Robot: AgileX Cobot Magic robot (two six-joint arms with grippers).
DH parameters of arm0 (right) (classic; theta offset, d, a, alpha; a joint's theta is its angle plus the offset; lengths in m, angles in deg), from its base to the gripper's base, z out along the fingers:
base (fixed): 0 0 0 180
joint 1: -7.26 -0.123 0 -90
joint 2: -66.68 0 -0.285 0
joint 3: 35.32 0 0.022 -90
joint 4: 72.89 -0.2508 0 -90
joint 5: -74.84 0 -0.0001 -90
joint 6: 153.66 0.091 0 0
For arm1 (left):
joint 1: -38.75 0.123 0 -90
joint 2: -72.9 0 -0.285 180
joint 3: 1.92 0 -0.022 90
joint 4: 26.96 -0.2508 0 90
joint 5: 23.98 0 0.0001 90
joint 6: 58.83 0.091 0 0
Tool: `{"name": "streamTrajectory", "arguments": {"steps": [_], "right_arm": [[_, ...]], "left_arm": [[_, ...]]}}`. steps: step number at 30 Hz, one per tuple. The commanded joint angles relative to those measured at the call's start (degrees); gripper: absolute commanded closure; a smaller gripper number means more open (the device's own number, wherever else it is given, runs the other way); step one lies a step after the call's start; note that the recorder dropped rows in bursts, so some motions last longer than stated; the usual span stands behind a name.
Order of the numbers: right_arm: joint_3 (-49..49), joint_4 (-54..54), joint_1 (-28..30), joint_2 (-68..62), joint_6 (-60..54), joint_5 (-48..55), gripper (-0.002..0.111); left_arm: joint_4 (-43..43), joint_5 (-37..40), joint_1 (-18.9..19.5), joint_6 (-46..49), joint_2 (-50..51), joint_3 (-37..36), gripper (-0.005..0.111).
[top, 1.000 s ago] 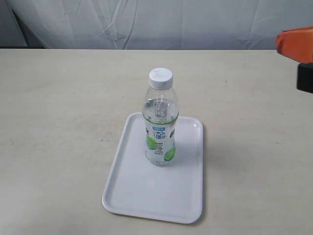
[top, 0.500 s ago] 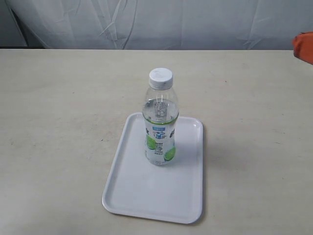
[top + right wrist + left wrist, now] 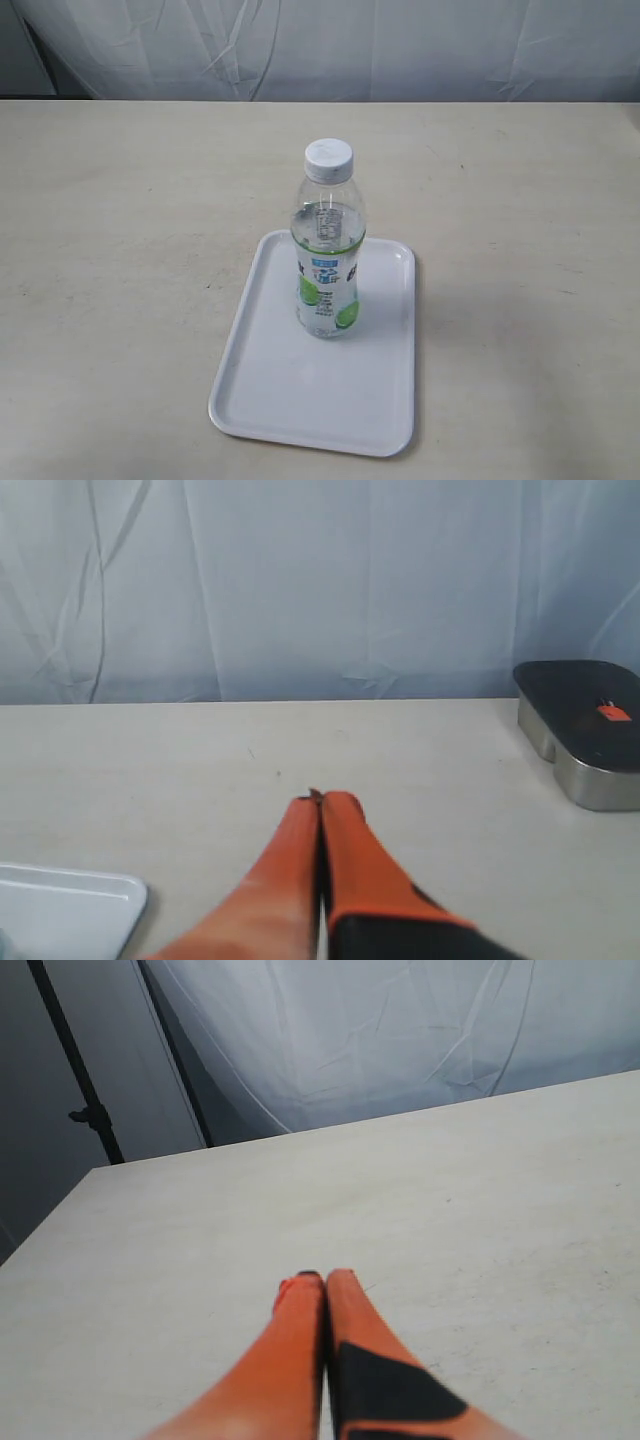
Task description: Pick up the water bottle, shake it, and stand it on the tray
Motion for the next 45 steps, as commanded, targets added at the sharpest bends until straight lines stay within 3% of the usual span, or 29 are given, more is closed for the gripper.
{"name": "streamTrajectory", "arguments": {"steps": [1,9,17,45], "right_arm": [[-4.1,0.4,1.5,2.5,0.1,-0.9,0.108],[-11.6,4.6,1.5,6.8,0.8,-1.9,0.108],[-13.6,15.0,1.5,8.8,14.2,-4.0,0.108],[-22.4,14.9,1.5,9.1,14.0,-8.8,0.108]], "left_arm": [[0.2,-0.2,0.0,-0.2,-0.3,-0.2,0.106],[0.2,-0.2,0.0,-0.2,-0.3,-0.2,0.106],[0.2,-0.2,0.0,-0.2,-0.3,-0.2,0.106],[0.2,-0.2,0.0,-0.1,-0.3,-0.2,0.106]]}}
